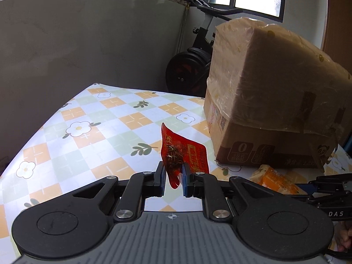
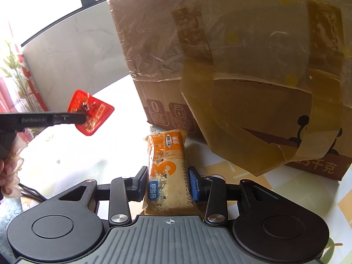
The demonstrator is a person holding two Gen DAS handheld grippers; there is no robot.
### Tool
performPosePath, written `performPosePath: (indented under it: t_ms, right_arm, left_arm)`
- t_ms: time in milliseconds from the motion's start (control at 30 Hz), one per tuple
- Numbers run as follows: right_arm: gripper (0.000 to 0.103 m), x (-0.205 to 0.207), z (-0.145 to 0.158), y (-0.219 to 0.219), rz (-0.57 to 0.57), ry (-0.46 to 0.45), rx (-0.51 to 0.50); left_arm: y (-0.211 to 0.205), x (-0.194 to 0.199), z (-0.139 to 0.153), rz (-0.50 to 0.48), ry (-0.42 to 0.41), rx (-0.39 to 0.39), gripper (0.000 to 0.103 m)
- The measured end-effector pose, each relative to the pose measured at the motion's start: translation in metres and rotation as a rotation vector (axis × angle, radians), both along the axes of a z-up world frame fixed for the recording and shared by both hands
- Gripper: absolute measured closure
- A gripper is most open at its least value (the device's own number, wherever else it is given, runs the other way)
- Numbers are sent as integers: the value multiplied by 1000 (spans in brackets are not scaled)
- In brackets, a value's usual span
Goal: Organize snacks
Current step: 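Lift both packs and carry them over the box opening, then open both tools to drop the packs into the box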
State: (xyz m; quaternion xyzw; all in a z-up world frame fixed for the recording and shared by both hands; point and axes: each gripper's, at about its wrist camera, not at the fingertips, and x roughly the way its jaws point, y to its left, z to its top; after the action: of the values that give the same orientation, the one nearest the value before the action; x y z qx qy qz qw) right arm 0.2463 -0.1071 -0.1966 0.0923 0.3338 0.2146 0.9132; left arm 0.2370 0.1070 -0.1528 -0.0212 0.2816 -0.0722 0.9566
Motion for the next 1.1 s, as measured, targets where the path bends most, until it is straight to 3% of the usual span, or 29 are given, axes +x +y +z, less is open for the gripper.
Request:
performPosePath:
  t_ms: [267, 467, 700, 900, 1100]
  right_arm:
    - [69, -9, 39, 12, 61, -125, -7]
    - [69, -15, 96, 14, 63, -278, 48]
    - [69, -11, 171, -10, -24, -436, 109]
    - [69, 16, 205, -72, -204, -411, 30]
    - [69, 62, 193, -96, -333, -254, -17]
  left_arm:
    - [3, -13, 44, 13, -102, -42, 87]
    - [-4, -20, 81, 15, -199, -86, 87]
    - [-32, -12, 133, -69, -341, -91, 87]
    - [-69, 26, 161, -161, -400, -88, 87]
    - [-119, 94, 157, -254, -296, -100, 87]
